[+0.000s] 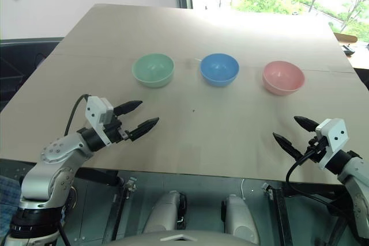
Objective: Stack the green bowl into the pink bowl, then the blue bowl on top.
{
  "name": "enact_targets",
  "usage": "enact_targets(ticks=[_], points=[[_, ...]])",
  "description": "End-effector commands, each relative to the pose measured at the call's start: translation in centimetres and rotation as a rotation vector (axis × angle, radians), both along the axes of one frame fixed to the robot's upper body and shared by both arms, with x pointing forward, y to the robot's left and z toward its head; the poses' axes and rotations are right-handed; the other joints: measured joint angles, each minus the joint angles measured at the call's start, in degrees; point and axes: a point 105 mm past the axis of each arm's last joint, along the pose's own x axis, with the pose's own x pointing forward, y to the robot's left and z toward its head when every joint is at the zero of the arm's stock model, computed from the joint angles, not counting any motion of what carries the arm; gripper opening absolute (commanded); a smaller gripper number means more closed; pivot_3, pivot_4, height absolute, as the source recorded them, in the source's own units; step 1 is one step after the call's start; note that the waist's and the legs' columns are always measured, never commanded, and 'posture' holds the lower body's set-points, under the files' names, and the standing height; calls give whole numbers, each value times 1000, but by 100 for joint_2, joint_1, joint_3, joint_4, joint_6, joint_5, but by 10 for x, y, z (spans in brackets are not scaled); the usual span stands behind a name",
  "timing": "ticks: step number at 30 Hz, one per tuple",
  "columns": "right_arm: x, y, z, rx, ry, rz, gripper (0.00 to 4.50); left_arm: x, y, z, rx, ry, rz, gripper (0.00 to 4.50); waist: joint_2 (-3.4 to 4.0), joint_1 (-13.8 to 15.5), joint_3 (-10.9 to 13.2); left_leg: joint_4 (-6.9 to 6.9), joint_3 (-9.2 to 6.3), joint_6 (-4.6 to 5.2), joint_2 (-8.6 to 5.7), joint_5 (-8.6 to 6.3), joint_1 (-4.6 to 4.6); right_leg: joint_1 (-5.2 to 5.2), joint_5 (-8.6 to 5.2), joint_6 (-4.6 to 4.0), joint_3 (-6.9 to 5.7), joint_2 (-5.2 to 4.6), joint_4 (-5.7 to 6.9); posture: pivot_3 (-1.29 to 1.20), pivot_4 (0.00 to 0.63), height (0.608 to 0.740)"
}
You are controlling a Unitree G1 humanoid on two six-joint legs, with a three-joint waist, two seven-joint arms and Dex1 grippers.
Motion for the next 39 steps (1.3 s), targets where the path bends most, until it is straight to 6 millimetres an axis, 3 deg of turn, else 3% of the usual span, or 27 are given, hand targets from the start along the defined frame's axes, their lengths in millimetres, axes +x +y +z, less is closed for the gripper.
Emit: enact_targets(ticks=[1,6,13,22,31,38,39], points=[[1,-4,13,-37,-42,-1,4457,-3,-5,11,-4,-52,-23,4500,0,0,0,0,0,0,0,0,0,0,0,0,0,0,0,0,150,740],[11,-22,0,-239,70,-34,4457,-4,-15,19,-67,-51,-78,4500,-2,0,-2,1,1,0,0,0,0,0,0,0,0,-2,-1,0,150,740],[45,-40,25,-487,-31,-84,4457,-10,-34,41,-192,-76,-207,4500,1,-8,-1,0,2,0,0,0,1,-1,0,0,3,3,0,0,150,740],[81,-34,40,-844,-145,21,4457,-25,-56,62,-250,-102,-370,4500,5,-8,1,2,4,0,-1,0,0,-1,0,1,5,2,-1,0,150,740],[121,-12,46,-915,-221,86,4457,-26,-64,70,-244,-121,-408,4500,10,-50,5,2,5,-1,-1,1,-2,-3,1,1,5,2,-2,0,150,740],[145,-9,33,-949,-124,162,4457,-25,-66,70,-233,-127,-408,4500,11,-118,7,1,5,-1,-1,1,-4,-3,1,0,4,1,-3,0,150,740],[148,-10,33,-963,-115,173,4224,-26,-66,70,-232,-128,-406,4500,12,-127,8,2,5,-1,-1,1,-4,-3,1,0,4,1,-4,0,150,740]])
